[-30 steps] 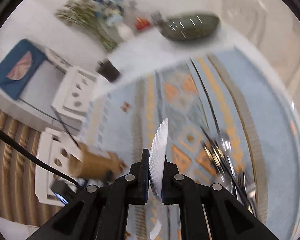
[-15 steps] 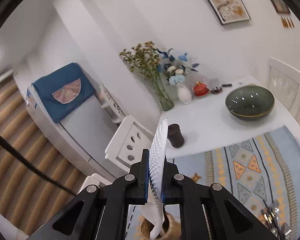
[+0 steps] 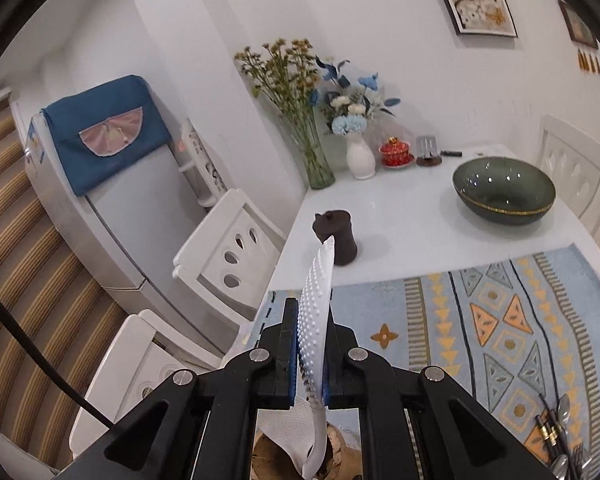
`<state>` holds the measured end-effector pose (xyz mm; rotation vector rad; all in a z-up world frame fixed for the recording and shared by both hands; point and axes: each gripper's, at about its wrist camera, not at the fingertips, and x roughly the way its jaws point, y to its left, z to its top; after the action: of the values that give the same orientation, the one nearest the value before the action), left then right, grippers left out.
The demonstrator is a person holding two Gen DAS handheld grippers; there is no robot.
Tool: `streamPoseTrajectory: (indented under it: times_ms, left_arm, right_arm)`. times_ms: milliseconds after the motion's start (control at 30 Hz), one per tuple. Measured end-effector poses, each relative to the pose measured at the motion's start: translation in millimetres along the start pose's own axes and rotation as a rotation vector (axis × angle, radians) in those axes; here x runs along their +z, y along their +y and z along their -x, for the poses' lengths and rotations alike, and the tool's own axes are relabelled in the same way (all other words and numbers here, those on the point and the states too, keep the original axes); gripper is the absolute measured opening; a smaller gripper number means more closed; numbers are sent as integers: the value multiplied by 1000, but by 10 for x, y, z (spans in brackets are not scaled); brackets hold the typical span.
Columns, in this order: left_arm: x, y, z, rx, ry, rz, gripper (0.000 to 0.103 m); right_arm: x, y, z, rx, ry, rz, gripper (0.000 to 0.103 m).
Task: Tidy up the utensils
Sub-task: 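Lower the white spoon into the cup and open the right tool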
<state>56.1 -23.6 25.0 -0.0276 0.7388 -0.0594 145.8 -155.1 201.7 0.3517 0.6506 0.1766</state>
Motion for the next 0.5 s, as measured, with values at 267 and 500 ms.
streamPoseTrajectory:
  times_ms: [267, 500]
  left_arm:
    - [-7, -2, 4, 0, 0, 0, 97]
    - [-1, 0, 3, -1, 1, 1, 97]
  right_arm:
    - [-68, 65, -15, -10, 17, 38, 29]
    - [116, 142, 321, 38, -51, 39, 47]
